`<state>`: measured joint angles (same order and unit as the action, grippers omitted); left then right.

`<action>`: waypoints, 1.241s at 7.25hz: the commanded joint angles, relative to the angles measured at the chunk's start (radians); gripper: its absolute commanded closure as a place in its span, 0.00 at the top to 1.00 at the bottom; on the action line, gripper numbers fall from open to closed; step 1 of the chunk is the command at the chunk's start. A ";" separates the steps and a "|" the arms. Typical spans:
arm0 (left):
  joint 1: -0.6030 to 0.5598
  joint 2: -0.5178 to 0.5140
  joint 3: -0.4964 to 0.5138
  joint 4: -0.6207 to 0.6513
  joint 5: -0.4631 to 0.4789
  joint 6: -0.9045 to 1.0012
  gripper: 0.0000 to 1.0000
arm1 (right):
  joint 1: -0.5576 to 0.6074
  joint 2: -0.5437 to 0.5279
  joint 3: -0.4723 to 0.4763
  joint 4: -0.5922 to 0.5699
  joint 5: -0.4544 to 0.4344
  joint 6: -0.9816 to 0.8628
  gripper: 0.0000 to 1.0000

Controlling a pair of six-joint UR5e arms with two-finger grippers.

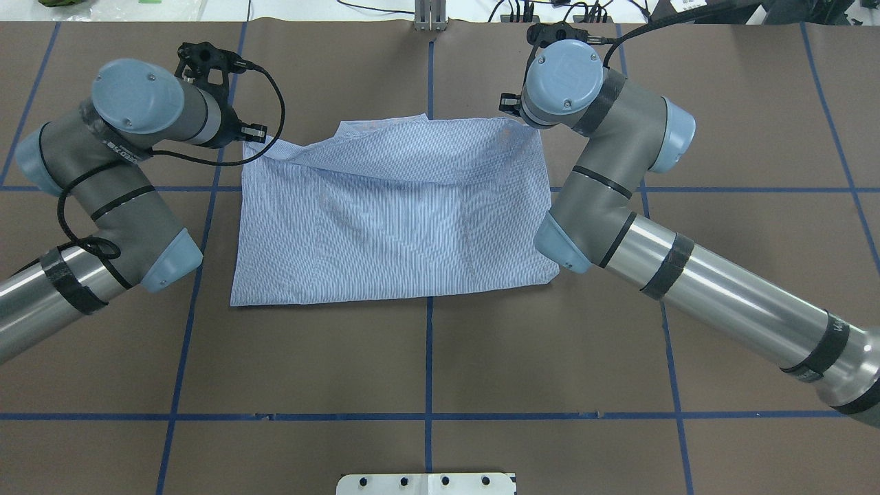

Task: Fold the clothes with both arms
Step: 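Lower the left gripper to the shirt's side edge while the right arm withdraws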

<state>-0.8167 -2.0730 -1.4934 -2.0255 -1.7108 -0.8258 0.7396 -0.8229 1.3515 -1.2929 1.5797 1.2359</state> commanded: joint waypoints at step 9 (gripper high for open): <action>0.046 0.398 -0.269 -0.334 -0.198 -0.008 1.00 | 0.050 -0.117 0.199 0.006 0.166 -0.049 1.00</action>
<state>-0.8275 -1.7906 -1.7325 -2.2143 -1.9137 -0.7447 0.7932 -0.9344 1.5436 -1.2869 1.7477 1.1869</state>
